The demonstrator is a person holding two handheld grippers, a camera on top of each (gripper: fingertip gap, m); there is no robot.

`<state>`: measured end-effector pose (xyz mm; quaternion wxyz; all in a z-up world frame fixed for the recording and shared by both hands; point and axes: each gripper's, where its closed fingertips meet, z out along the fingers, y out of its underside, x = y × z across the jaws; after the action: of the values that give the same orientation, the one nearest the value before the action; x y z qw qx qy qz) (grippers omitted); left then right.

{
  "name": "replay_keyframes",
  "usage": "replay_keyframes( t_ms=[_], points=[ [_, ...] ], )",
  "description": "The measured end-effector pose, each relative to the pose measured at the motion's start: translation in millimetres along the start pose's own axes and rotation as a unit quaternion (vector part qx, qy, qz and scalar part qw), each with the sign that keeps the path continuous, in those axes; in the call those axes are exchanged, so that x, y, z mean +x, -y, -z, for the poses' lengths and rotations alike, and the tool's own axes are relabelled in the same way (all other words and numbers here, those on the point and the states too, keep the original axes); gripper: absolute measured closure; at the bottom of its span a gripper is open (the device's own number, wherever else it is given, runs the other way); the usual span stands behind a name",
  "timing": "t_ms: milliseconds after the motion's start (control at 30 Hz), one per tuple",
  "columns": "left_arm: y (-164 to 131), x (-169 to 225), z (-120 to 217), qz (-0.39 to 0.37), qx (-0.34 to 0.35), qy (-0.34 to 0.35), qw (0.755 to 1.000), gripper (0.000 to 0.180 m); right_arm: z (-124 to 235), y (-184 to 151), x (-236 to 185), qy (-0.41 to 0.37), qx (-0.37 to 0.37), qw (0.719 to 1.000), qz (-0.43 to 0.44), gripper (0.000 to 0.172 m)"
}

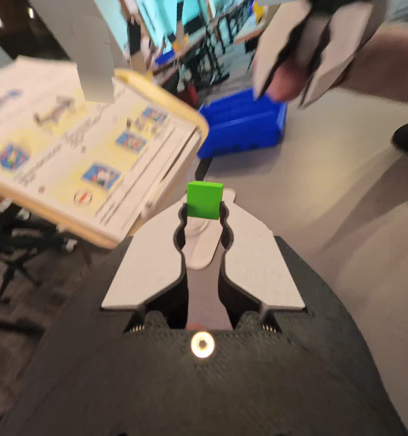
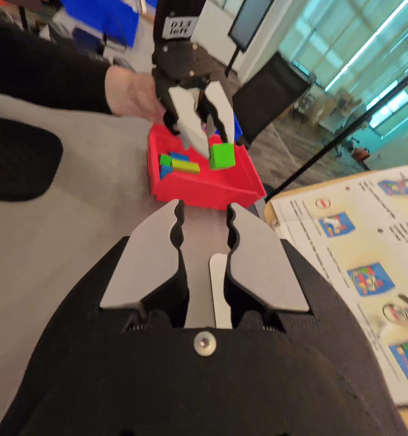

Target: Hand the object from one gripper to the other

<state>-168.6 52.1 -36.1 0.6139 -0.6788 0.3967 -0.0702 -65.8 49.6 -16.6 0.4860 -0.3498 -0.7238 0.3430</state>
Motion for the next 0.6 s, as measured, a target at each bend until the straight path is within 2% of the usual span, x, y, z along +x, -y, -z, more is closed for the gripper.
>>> replay_keyframes(
  t_ms=[100,233,367,467,600],
  points=[
    [43.5,27.0,-16.6,-0.017,0.059,-0.019,0.998,0.154,-6.1,16.7,4.1,-0.002,0.046,0.999,-0.001,0.138],
    [76.0,50.7,-33.1,-0.036,0.106,-0.041,0.993,0.154,-0.5,24.7,3.5,0.002,0.08,0.997,0.003,0.136],
    [90.9,65.8,-42.6,-0.034,0.128,-0.07,0.989,0.154,10.3,26.4,-2.3,0.014,0.102,0.995,0.003,0.146],
    [97.3,71.1,-46.4,-0.034,0.137,-0.081,0.987,0.154,18.9,27.1,-4.2,0.02,0.12,0.993,-0.009,0.146],
    [100.4,72.4,-53.9,-0.021,0.137,-0.082,0.987,0.152,43.3,18.4,3.9,0.006,0.085,0.996,-0.004,0.147]
  ],
)
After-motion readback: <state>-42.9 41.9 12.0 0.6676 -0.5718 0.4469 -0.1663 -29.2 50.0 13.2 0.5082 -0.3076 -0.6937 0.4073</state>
